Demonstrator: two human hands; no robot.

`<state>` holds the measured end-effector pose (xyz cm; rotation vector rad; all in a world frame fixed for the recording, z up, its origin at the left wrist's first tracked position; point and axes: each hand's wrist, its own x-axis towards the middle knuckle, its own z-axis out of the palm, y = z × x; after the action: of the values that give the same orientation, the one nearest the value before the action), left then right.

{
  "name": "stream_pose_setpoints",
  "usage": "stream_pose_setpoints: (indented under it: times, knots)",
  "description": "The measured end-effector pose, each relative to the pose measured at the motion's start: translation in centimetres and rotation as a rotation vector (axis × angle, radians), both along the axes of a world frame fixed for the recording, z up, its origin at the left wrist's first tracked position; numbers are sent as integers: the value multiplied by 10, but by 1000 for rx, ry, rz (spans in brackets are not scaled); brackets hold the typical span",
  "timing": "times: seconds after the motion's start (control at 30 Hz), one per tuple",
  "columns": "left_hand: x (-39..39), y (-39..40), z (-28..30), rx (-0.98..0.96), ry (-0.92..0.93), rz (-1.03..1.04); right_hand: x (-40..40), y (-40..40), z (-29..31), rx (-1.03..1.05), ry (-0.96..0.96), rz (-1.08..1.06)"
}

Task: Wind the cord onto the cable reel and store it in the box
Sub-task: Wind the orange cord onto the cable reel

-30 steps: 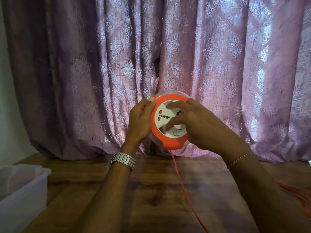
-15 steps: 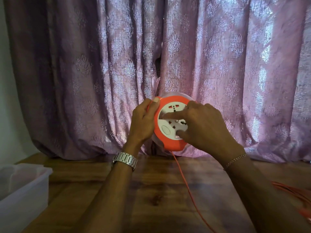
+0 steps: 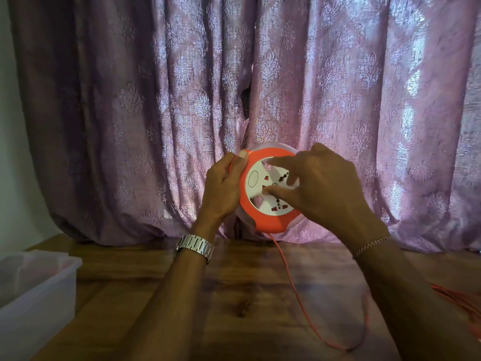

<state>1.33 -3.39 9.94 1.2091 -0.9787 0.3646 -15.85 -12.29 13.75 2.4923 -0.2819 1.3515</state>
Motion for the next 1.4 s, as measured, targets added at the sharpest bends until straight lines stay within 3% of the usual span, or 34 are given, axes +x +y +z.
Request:
stream_pose_setpoints:
  times: [0.13,0.3,0.53,0.93,1.13,1.23,1.4]
  knots:
    - [1,0,1,-7,-1,10,0,-8,4,-23,241,170]
    - [1,1,1,-26,6,-14,3,-1,0,-62,382,146]
    - [0,0,1,-16,-13,-15,4,-1,-4,-136,258,55]
    - [-1,-1,0,-30,-11,-41,9,-4,-8,121,-27,57]
    - [2,0,1,-41,3,-48,6,-7,-4,11,2,7]
    - [2,0,0,-22,13,-33,-3,-10,2,-16,19,97]
    - [1,-1,-1,-20,8,-23,-2,-18,5,-22,224,230]
